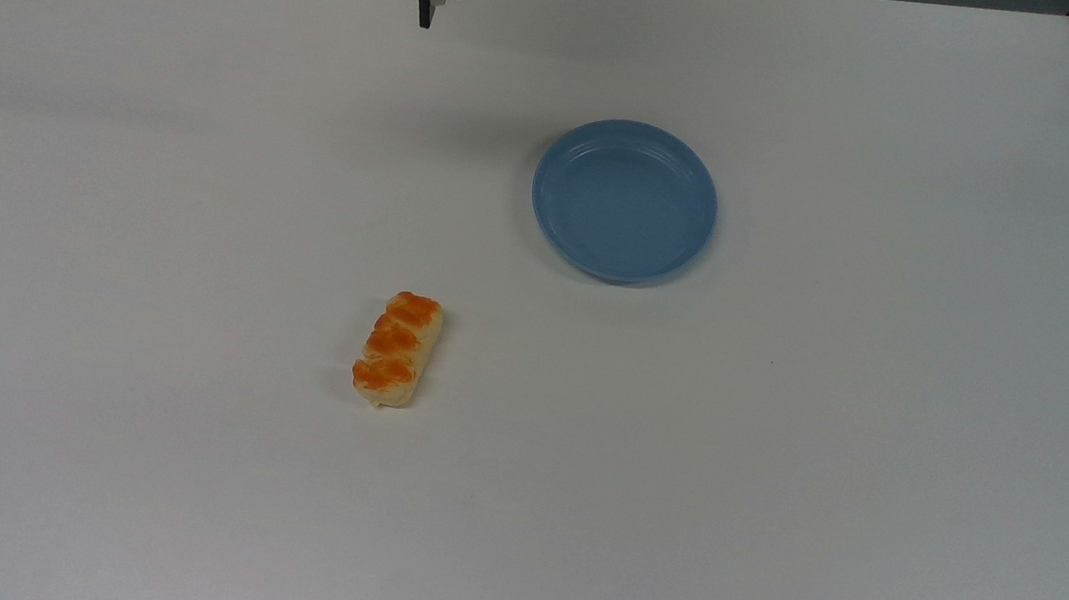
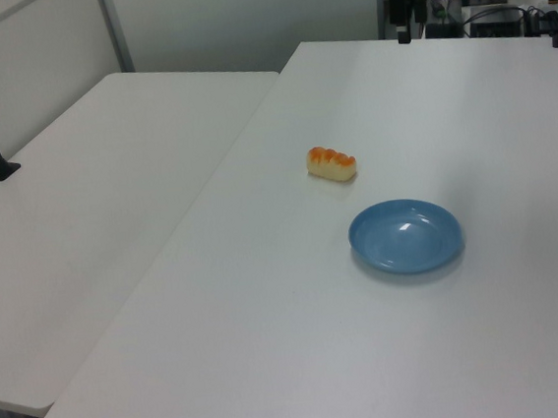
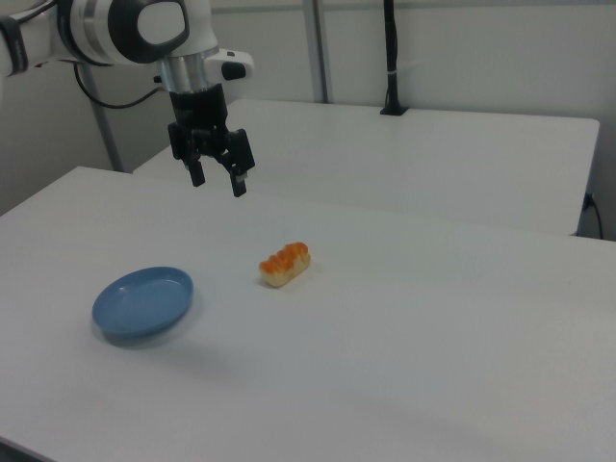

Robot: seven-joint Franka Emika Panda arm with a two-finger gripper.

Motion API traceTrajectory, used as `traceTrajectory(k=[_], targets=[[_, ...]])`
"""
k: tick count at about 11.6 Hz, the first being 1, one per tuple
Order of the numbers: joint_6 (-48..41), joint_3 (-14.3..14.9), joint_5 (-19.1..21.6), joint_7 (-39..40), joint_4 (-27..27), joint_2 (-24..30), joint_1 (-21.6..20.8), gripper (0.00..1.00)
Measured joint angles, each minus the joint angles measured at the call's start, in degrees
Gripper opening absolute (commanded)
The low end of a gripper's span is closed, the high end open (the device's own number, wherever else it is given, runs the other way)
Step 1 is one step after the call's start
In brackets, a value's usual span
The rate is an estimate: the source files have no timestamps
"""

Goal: Put the bread on a plate

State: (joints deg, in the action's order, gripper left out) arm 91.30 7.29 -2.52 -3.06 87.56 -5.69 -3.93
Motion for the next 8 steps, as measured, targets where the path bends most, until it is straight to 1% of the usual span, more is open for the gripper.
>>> traceTrajectory(k=[8], targets=[[0.0,0.0,0.0,0.0,0.0,0.1,0.6,1.0]])
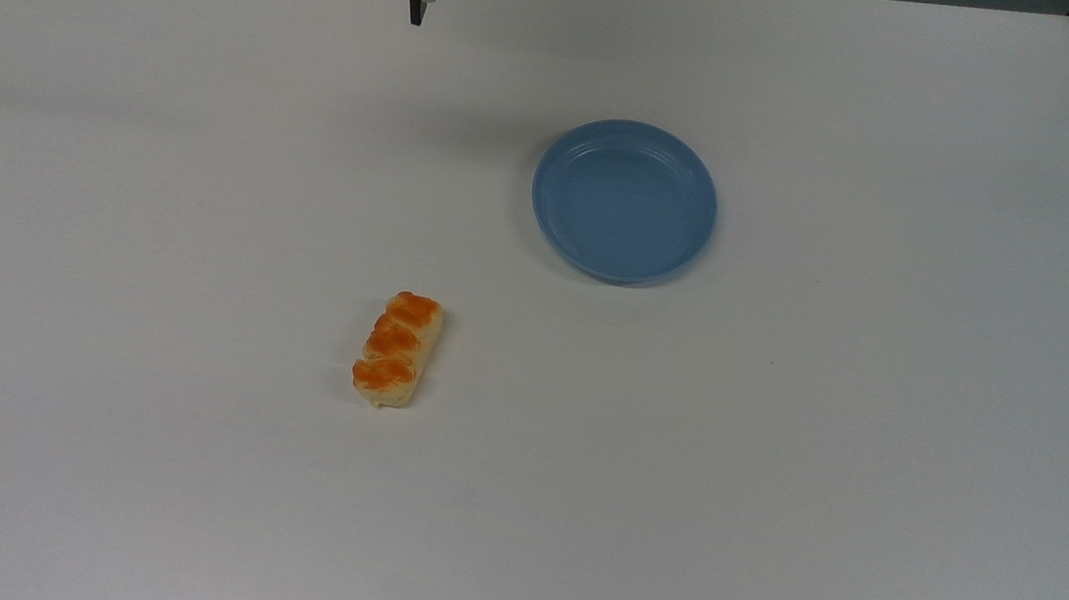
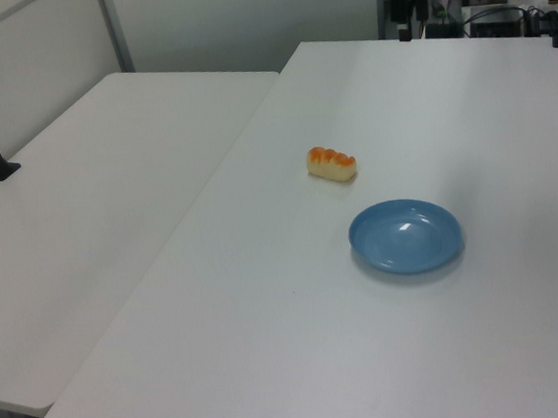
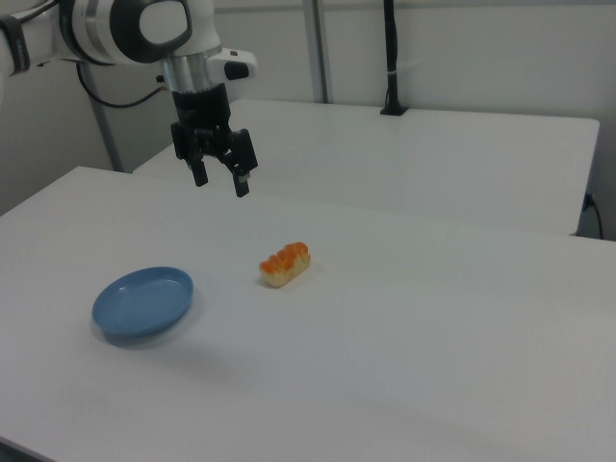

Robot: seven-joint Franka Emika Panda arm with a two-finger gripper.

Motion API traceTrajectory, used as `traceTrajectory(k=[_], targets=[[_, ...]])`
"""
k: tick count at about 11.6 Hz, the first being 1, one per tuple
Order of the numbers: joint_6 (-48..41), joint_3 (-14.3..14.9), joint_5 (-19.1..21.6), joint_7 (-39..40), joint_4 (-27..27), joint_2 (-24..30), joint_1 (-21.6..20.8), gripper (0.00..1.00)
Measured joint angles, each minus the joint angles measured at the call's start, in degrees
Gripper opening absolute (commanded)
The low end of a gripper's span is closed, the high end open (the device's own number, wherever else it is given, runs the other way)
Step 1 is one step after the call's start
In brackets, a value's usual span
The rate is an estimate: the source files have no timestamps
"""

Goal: Put the bread on a plate

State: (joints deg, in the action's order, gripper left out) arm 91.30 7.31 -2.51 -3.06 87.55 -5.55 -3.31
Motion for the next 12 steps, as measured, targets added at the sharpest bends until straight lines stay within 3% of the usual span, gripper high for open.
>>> traceTrajectory(k=[12], targets=[[2.0,0.5,0.0,0.0,0.3,-0.5,0.1,1.0]])
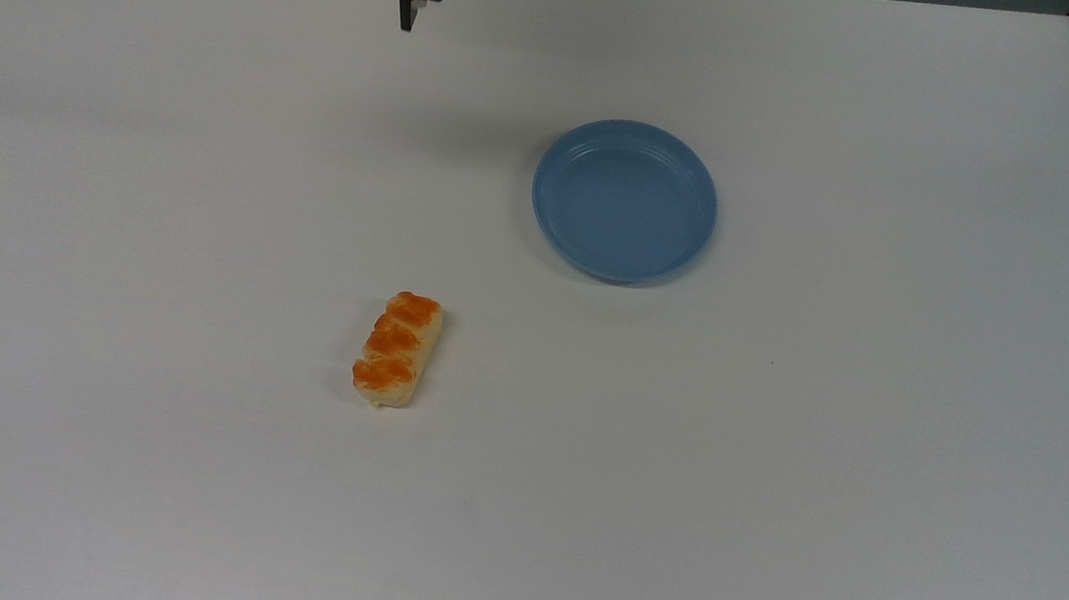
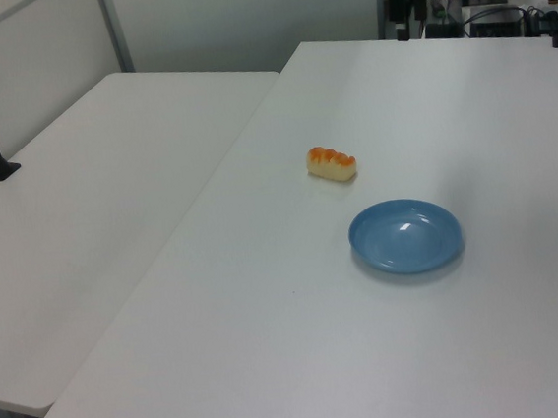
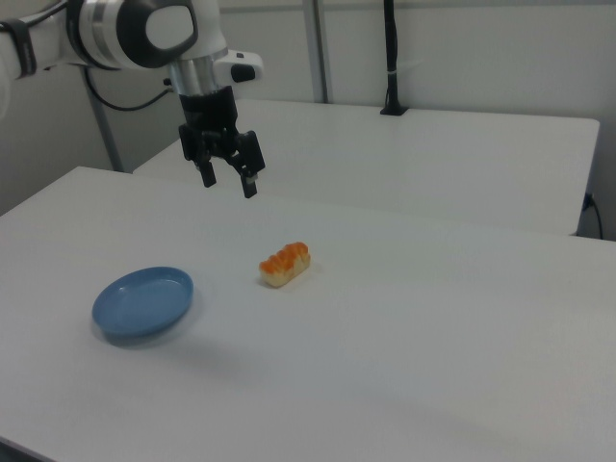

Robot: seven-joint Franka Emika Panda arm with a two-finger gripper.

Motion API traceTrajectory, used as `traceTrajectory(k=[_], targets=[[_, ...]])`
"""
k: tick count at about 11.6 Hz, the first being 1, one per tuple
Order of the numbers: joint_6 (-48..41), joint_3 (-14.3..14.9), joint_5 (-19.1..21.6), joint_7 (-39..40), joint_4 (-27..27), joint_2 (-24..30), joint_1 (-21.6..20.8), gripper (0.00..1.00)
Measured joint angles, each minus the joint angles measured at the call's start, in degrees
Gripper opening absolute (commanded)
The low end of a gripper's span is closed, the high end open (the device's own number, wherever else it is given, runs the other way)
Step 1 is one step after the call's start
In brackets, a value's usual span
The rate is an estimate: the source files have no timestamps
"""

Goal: Put the bread on a plate

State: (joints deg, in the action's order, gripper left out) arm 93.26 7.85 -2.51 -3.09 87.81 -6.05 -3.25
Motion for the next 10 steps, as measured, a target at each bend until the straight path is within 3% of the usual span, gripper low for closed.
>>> traceTrajectory(k=[5,10], targets=[[11.5,0.0,0.1,-1.4,0.4,-6.8,0.0,1.0],[21.5,-0.3,1.3,-9.7,0.1,-14.2,-1.5,1.0]])
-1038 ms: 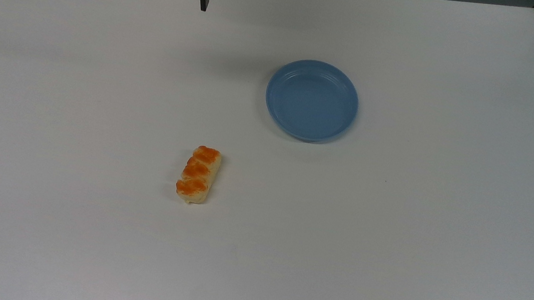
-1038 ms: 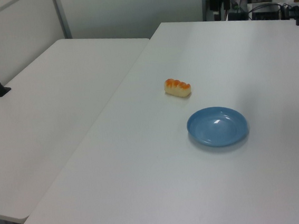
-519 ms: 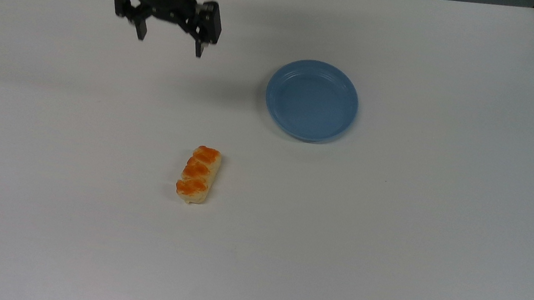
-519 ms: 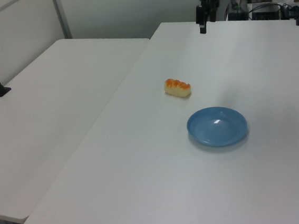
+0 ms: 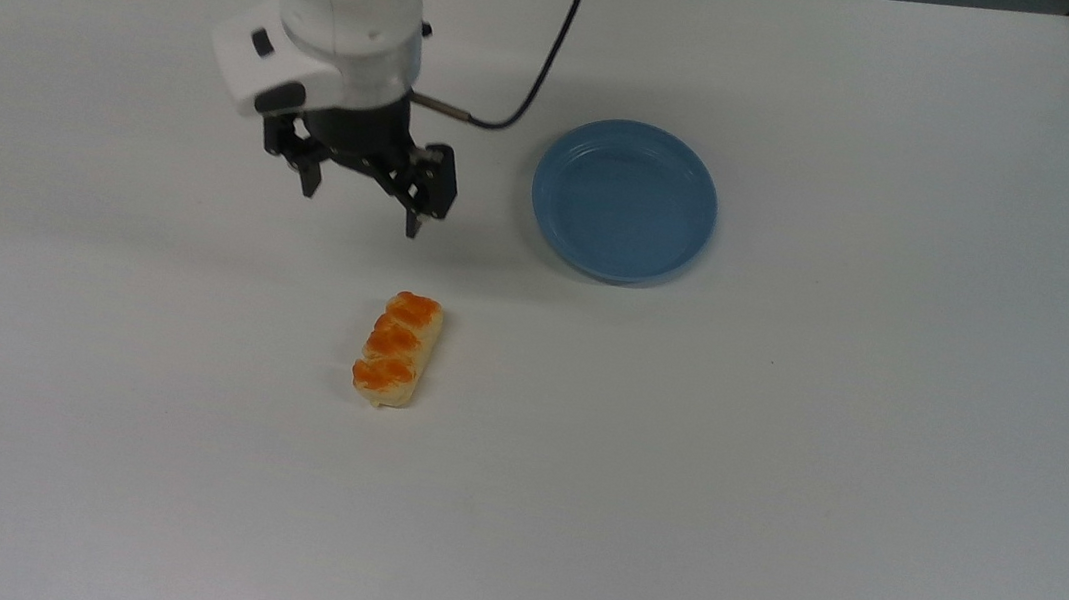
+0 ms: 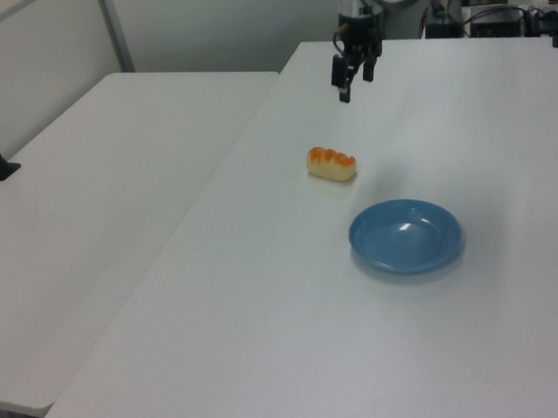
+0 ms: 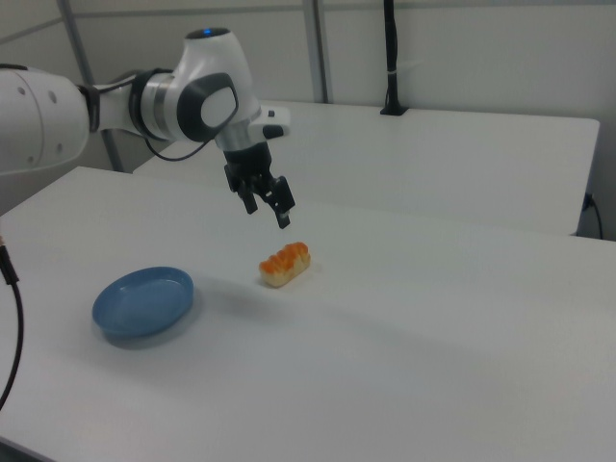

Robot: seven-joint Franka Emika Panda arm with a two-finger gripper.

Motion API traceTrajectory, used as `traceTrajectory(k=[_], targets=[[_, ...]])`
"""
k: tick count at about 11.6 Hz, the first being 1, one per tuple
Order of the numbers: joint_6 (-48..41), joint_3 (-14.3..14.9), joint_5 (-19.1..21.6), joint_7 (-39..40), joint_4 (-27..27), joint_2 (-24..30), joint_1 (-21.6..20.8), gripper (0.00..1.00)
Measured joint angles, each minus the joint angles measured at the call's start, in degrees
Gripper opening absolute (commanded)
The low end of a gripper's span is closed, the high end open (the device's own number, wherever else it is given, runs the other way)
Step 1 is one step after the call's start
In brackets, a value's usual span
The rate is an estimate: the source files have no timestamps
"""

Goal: Put the bread on a plate
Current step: 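Move the open gripper over the bread roll and lower onto it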

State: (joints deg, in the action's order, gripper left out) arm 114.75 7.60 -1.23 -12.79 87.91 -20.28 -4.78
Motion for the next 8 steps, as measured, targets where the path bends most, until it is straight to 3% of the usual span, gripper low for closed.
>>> traceTrajectory(k=[8], targets=[[8.4,0.0,0.1,-2.0,-3.0,-11.7,-1.7,1.0]])
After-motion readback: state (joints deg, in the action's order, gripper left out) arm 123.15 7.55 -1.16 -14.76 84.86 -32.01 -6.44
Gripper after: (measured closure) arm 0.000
